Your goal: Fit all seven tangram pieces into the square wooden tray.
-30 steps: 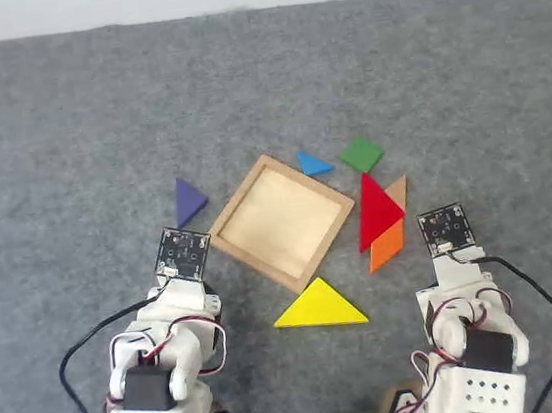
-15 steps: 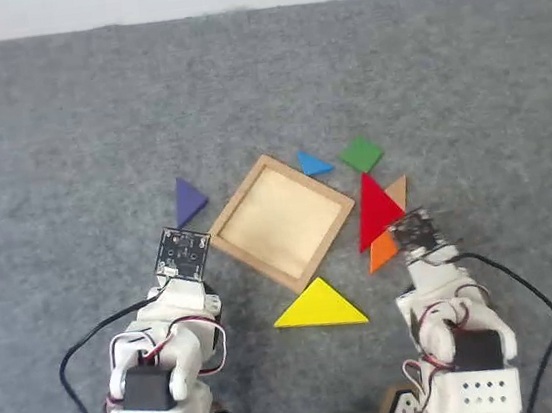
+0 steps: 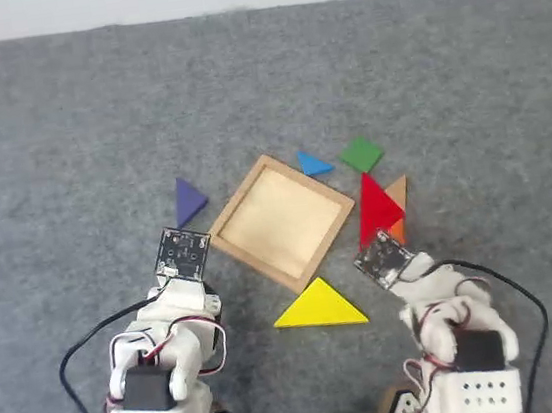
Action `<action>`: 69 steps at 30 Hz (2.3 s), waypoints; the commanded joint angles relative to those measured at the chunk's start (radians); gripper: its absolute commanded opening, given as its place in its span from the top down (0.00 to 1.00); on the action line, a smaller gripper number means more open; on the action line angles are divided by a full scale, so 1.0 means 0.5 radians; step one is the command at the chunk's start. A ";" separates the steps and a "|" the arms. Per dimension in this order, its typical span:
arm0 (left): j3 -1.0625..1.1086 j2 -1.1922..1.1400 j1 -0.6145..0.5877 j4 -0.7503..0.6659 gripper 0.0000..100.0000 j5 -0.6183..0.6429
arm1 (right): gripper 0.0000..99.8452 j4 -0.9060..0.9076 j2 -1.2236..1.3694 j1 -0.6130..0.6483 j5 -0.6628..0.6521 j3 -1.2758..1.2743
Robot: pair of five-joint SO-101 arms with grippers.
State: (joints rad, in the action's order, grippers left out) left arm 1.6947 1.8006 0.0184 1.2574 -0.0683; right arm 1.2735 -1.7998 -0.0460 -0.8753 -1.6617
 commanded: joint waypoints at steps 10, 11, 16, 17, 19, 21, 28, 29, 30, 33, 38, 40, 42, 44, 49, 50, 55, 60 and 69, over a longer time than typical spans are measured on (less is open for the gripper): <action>-0.020 0.031 -0.003 0.006 0.98 -0.006 | 0.99 0.051 0.354 -0.394 0.098 0.936; -0.020 0.031 -0.003 0.006 0.98 -0.006 | 0.99 0.038 0.502 -0.394 0.166 1.034; -0.020 0.031 -0.003 0.006 0.98 -0.006 | 0.99 0.005 1.468 -0.262 0.322 1.577; -0.020 0.031 0.000 0.006 0.98 -0.006 | 0.99 0.029 1.659 -0.186 0.322 1.660; -0.020 0.031 -0.003 0.006 0.98 -0.006 | 0.99 0.054 2.021 0.005 0.310 1.786; -0.020 0.031 -0.003 0.006 0.98 -0.006 | 0.96 0.057 2.291 0.189 0.295 1.850; -0.020 0.031 -0.003 0.006 0.98 -0.006 | 0.72 0.005 2.527 0.873 0.236 1.841; -0.020 0.031 -0.003 0.006 0.98 -0.006 | 0.70 -0.017 2.527 0.974 0.230 1.811; -0.020 0.031 -0.003 0.006 0.98 -0.006 | 0.70 -0.035 2.549 1.073 0.193 1.789; -0.020 0.031 -0.003 0.006 0.98 -0.006 | 0.70 -0.176 2.552 1.346 0.157 1.679; -0.020 0.031 -0.003 0.006 0.98 -0.006 | 0.70 -0.318 2.647 1.527 0.163 1.672; -0.020 0.031 -0.003 0.006 0.98 -0.006 | 0.70 -0.376 2.766 1.564 0.163 1.672; -0.020 0.031 -0.003 0.006 0.98 -0.006 | 0.70 -0.456 2.901 1.579 0.160 1.672; -0.020 0.031 -0.003 0.006 0.98 -0.006 | 0.70 -0.526 3.033 1.579 0.160 1.676; -0.020 0.031 -0.003 0.006 0.98 -0.006 | 0.70 -0.569 3.276 1.564 0.178 1.737; -0.020 0.031 -0.003 0.006 0.98 -0.006 | 0.70 -0.569 3.297 1.564 0.178 1.743; -0.020 0.031 0.000 0.006 0.98 -0.006 | 0.70 -0.502 3.307 1.579 0.175 1.752; -0.020 0.031 -0.003 0.006 0.98 -0.006 | 0.70 -0.379 3.043 1.567 0.181 1.749; -0.020 0.031 0.000 0.006 0.98 -0.006 | 0.70 -0.339 2.819 1.702 0.252 1.504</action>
State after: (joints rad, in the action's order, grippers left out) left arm 1.6947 1.8006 0.0184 1.2574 -0.0683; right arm 1.1278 -0.3590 0.7702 -0.7664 -0.8730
